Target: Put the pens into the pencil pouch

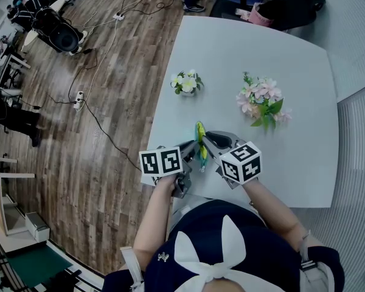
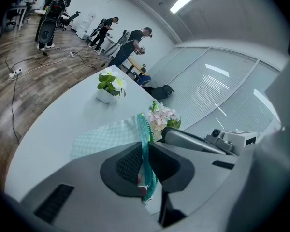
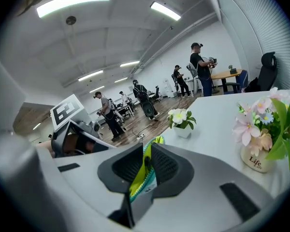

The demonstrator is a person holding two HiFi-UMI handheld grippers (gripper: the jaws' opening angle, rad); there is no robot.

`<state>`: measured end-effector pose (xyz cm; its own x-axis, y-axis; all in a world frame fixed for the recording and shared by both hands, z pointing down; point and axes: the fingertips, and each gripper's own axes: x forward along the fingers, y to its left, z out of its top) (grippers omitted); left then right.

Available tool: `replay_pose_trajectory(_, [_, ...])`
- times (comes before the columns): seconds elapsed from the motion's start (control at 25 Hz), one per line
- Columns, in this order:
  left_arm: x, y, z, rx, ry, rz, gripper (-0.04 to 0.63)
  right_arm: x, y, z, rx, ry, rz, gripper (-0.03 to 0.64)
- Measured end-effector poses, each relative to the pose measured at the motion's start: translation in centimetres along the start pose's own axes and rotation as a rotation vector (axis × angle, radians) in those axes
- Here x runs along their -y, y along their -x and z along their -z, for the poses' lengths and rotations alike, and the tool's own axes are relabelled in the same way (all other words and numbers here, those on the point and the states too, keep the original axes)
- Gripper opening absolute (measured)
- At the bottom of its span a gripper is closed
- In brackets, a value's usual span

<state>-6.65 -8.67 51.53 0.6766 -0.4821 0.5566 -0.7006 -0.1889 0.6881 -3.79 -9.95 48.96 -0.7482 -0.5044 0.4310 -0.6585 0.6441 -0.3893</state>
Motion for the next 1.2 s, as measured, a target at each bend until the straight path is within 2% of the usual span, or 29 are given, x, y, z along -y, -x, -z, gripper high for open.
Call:
replay_pose_trajectory(0.2, [0.0, 0.1, 0.0, -0.002, 0.002, -0.002, 0.054, -0.3, -0.3, 1.1, -0.038, -0.014, -0.024, 0.061])
replay_pose_trajectory(0.4, [-0.1, 0.1, 0.0, 0.001, 0.003, -0.002, 0.054, 0.0, 0.1, 1.0, -0.022, -0.029, -0.019, 0.061])
replay_pose_trajectory(0.84, [-0.3, -1.5, 0.4, -0.026, 0.008, 0.001, 0.054, 2.0, 2.3, 0.4, 0.039, -0.079, 0.046, 0.061])
replay_pose_trajectory(1.2, [0.3, -5.2, 1.7, -0.107, 0.003, 0.011, 0.054, 3.6, 4.2, 1.3, 0.045, -0.111, 0.114, 0.06])
